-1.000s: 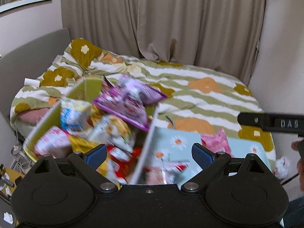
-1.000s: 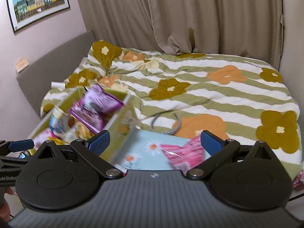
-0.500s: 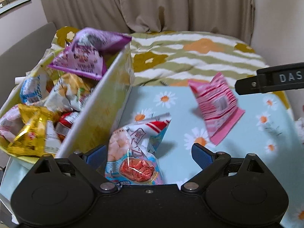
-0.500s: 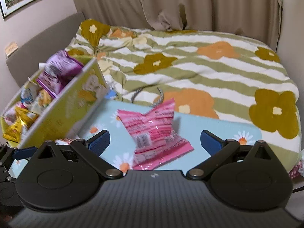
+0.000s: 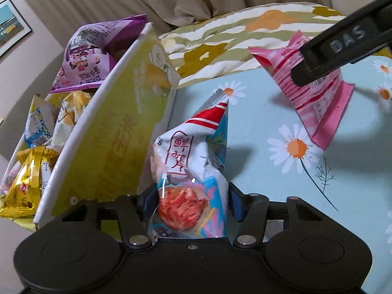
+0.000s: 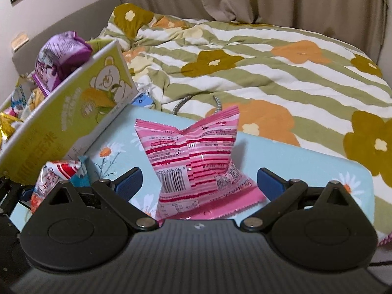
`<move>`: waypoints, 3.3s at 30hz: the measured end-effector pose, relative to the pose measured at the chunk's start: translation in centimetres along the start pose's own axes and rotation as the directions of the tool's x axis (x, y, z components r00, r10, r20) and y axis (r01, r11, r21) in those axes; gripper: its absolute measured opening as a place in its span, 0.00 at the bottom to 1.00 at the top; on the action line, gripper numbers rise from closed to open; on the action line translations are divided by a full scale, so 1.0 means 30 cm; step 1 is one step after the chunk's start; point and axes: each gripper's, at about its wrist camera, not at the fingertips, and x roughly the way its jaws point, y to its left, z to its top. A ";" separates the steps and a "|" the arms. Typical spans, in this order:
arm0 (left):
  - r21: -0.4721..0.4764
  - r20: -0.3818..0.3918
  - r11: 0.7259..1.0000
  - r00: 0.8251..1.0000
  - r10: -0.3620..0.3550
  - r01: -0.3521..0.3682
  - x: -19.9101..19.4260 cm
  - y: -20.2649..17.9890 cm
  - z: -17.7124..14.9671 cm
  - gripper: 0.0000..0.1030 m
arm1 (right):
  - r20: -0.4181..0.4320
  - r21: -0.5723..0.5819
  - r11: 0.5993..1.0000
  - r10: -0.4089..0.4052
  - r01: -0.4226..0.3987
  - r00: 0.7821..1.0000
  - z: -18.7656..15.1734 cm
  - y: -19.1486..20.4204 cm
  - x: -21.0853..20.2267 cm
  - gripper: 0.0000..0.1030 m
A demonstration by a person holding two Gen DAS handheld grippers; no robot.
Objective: Organize snacks
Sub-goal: 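Grasp the shrimp-snack bag with the left tool while the right tool grasps the pink striped bag, then carry both bags into the cardboard box and open both tools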
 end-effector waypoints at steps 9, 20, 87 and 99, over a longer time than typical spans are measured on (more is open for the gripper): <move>-0.058 0.010 0.996 0.998 -0.069 0.070 -0.008 0.059 0.021 0.51 | -0.013 -0.036 0.999 -0.001 0.000 1.000 -0.006 0.003 0.077 1.00; -0.100 0.028 0.986 0.991 -0.129 0.131 -0.045 0.081 0.033 0.51 | -0.024 -0.121 0.992 -0.029 0.026 0.999 -0.017 0.026 0.145 0.90; -0.017 0.325 0.914 0.867 -0.378 0.405 -0.079 1.103 0.274 0.94 | 0.147 0.200 0.975 -0.131 0.101 0.980 0.401 0.952 -0.153 0.80; -0.120 0.294 0.910 0.889 -0.350 0.398 -0.088 1.261 0.165 0.96 | 0.151 0.204 0.970 -0.168 0.135 0.974 0.410 1.009 -0.153 0.81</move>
